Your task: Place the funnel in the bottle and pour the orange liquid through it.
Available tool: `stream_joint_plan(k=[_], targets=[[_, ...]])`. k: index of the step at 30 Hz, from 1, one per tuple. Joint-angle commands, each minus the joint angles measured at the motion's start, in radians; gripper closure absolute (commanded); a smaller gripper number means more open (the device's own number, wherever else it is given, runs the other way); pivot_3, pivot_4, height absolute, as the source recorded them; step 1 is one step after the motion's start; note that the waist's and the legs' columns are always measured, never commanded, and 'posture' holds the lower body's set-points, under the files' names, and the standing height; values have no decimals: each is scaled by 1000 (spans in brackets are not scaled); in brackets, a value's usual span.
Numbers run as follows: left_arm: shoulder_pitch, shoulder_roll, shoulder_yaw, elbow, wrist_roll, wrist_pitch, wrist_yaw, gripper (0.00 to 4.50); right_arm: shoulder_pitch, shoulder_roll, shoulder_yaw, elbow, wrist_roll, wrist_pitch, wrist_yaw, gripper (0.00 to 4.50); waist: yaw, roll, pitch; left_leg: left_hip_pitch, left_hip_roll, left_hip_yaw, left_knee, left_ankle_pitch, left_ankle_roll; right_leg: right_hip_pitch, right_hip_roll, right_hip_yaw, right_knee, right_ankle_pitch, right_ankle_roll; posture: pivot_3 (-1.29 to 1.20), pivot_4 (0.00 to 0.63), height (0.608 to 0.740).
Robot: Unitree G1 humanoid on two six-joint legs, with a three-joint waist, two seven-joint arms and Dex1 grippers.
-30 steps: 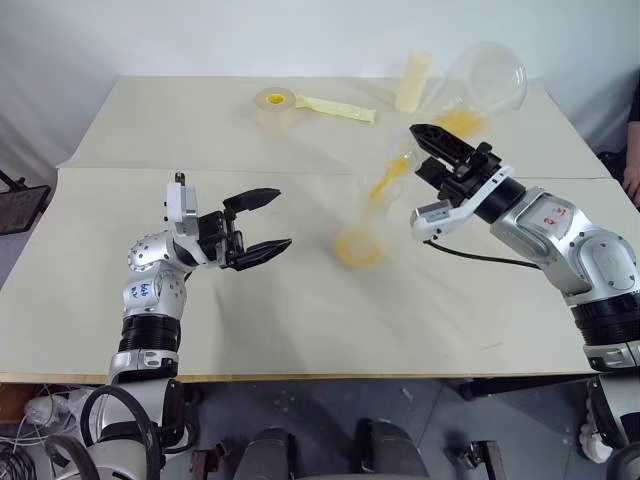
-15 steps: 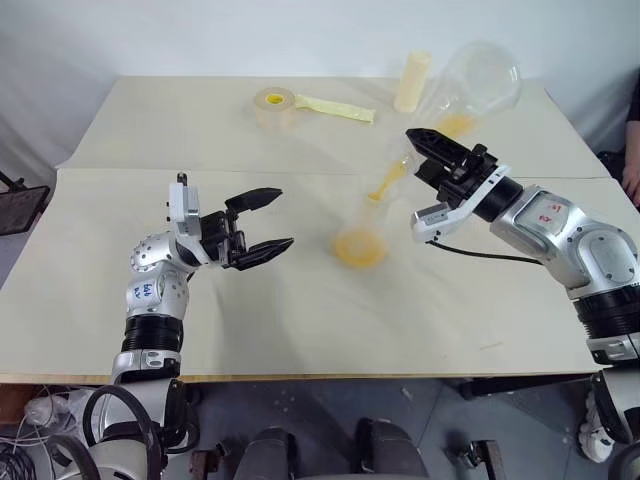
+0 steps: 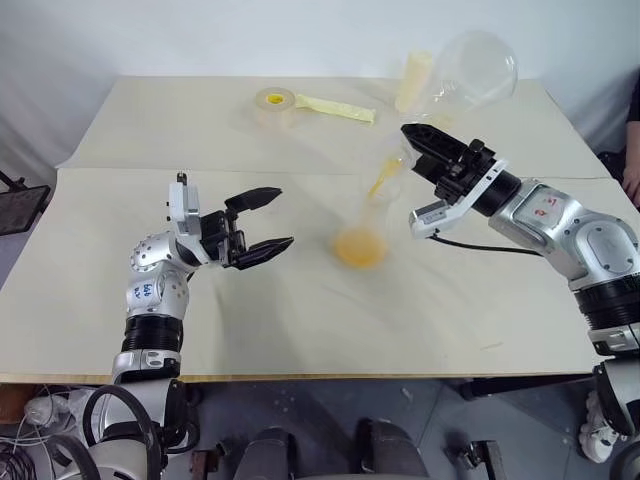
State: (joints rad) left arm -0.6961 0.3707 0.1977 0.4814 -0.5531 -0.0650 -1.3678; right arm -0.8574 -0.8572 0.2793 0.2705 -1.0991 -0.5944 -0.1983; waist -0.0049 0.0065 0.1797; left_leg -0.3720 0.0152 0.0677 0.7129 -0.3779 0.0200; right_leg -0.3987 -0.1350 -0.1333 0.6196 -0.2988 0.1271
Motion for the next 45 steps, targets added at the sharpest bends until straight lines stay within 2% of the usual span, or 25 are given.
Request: stream_joint_plan(k=[1,18,26,28,33,38,45], targets=[[-24,5,15,-15,-20,-4,2,0,-28,-28,-4,-8,-5,-8,-35,2054,0,0,0,0,0,0,0,0,0,0,0,0,0,0,0,0,150,740],[-21,8,19,-13,-19,-6,3,0,-70,-44,29,22,-50,-23,-105,2054,-1,0,0,0,0,0,0,0,0,0,0,0,0,0,0,0,150,740],[-18,8,12,-8,-2,-12,20,0,-42,-24,-1,-7,46,-25,-41,2054,-1,0,0,0,0,0,0,0,0,0,0,0,0,0,0,0,150,740],[-16,5,6,-9,6,-12,30,0,-24,-11,-16,-12,127,-33,3,2054,-1,0,0,0,0,0,0,0,0,0,0,0,0,0,0,0,150,740],[-8,6,-15,-18,27,-1,57,0,49,64,-118,-20,444,77,200,2054,1,0,0,0,0,0,0,0,0,0,0,0,0,0,0,0,150,740],[-3,15,-46,-15,79,10,110,0,138,162,-249,-72,782,269,390,2054,3,0,0,0,0,0,0,0,0,1,0,-1,0,0,0,0,150,740],[0,7,-60,-50,89,86,190,0,236,294,-454,-155,1165,613,505,2054,2,0,0,0,0,-2,0,0,0,0,0,-1,0,0,0,0,150,740]])
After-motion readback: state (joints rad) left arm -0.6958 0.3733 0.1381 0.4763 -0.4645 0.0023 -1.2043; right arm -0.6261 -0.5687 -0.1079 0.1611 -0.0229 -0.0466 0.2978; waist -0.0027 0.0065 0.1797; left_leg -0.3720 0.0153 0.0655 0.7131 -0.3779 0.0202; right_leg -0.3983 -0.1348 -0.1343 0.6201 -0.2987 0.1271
